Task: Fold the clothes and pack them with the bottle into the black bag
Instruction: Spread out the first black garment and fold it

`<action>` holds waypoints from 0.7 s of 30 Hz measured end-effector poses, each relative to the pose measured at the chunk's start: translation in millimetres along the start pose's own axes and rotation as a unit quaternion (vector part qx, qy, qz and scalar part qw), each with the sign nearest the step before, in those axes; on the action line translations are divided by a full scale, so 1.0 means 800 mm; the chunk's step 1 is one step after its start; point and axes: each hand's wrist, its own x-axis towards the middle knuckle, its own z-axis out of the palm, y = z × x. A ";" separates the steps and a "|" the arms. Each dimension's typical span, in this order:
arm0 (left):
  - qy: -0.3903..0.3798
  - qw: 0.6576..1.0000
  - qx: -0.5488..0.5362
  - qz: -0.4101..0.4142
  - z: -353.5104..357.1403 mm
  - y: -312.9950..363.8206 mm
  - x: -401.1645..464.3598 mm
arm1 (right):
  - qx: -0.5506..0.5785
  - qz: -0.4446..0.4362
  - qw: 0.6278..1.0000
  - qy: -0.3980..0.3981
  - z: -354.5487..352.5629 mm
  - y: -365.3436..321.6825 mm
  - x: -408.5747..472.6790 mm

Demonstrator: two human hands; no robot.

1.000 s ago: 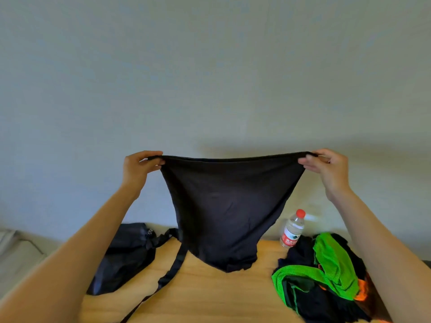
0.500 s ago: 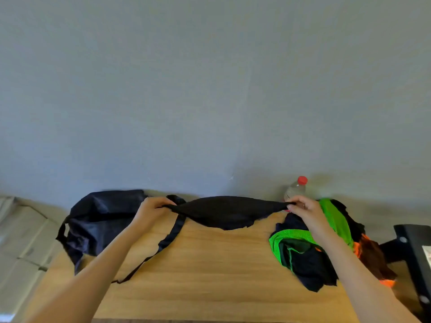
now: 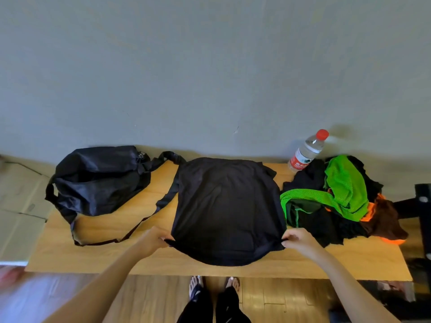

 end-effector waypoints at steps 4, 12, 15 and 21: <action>0.060 0.996 -0.052 -0.043 -0.007 0.004 0.017 | 0.008 0.004 1.000 0.010 -0.002 -0.008 0.016; 0.171 0.980 -0.089 -0.041 -0.055 0.049 0.110 | 0.059 -0.058 0.989 0.122 -0.035 -0.070 0.095; 0.209 0.971 -0.110 -0.037 -0.074 0.063 0.142 | 0.071 -0.058 0.983 0.157 -0.048 -0.085 0.134; 0.254 0.962 -0.086 -0.043 -0.094 0.064 0.204 | 0.073 -0.041 0.969 0.231 -0.062 -0.092 0.197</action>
